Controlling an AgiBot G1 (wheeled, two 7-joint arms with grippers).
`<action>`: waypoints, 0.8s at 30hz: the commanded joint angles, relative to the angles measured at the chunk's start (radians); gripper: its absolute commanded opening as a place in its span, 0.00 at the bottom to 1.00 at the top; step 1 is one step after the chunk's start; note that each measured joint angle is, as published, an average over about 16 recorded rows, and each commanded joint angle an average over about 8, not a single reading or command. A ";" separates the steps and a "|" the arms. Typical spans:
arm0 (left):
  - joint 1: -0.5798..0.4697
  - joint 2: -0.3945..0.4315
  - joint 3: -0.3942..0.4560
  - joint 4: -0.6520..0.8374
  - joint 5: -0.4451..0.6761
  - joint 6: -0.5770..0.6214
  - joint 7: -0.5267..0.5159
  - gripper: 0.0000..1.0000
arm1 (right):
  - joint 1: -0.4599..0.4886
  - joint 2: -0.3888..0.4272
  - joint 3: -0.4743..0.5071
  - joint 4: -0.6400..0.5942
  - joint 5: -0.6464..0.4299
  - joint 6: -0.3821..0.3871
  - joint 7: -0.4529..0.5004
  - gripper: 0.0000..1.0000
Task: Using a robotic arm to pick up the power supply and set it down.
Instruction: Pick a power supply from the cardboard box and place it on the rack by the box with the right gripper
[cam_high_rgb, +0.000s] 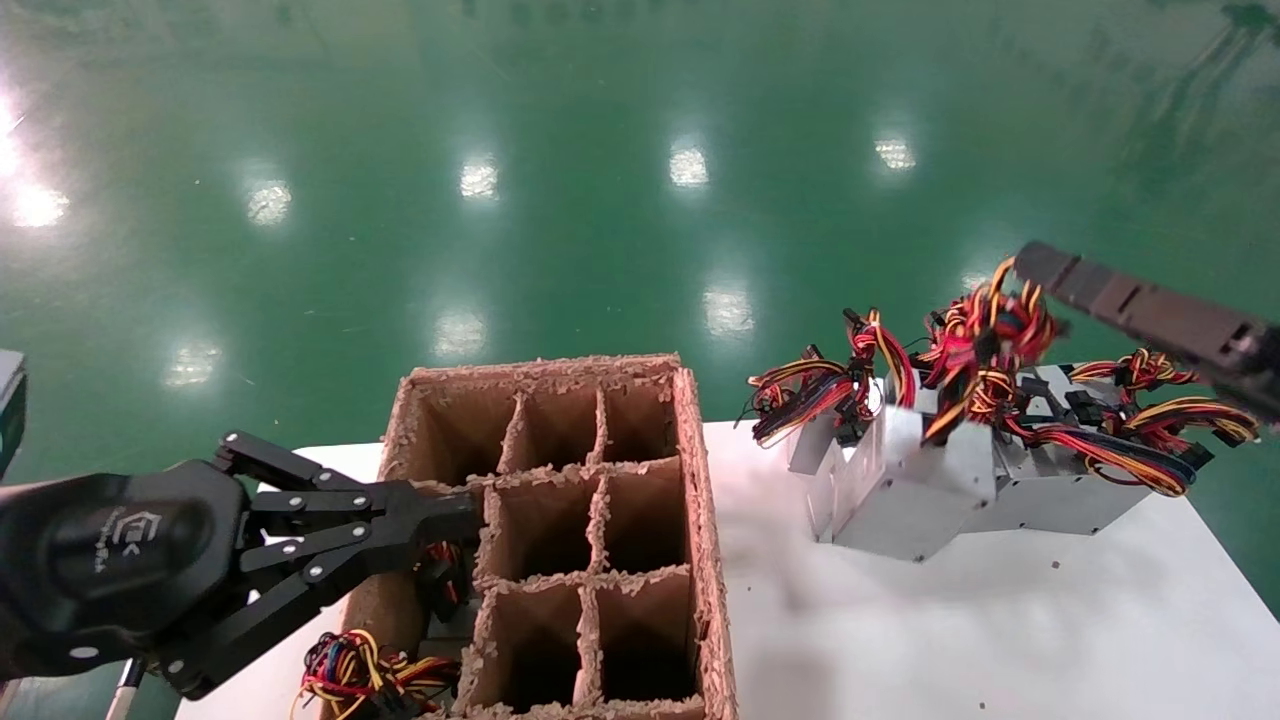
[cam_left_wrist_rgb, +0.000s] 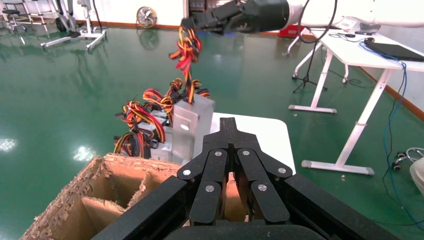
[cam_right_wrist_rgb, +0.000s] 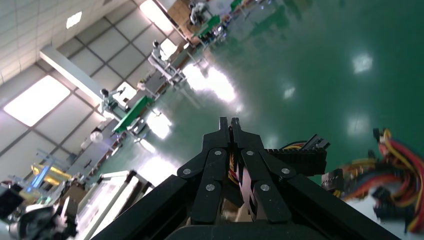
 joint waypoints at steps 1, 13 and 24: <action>0.000 0.000 0.000 0.000 0.000 0.000 0.000 0.00 | -0.023 0.009 0.007 0.002 0.006 -0.008 -0.003 0.00; 0.000 0.000 0.000 0.000 0.000 0.000 0.000 0.00 | -0.155 0.038 0.035 0.001 0.018 -0.001 -0.026 0.00; 0.000 0.000 0.000 0.000 0.000 0.000 0.000 0.00 | -0.229 0.052 0.044 -0.005 0.009 0.044 -0.038 0.00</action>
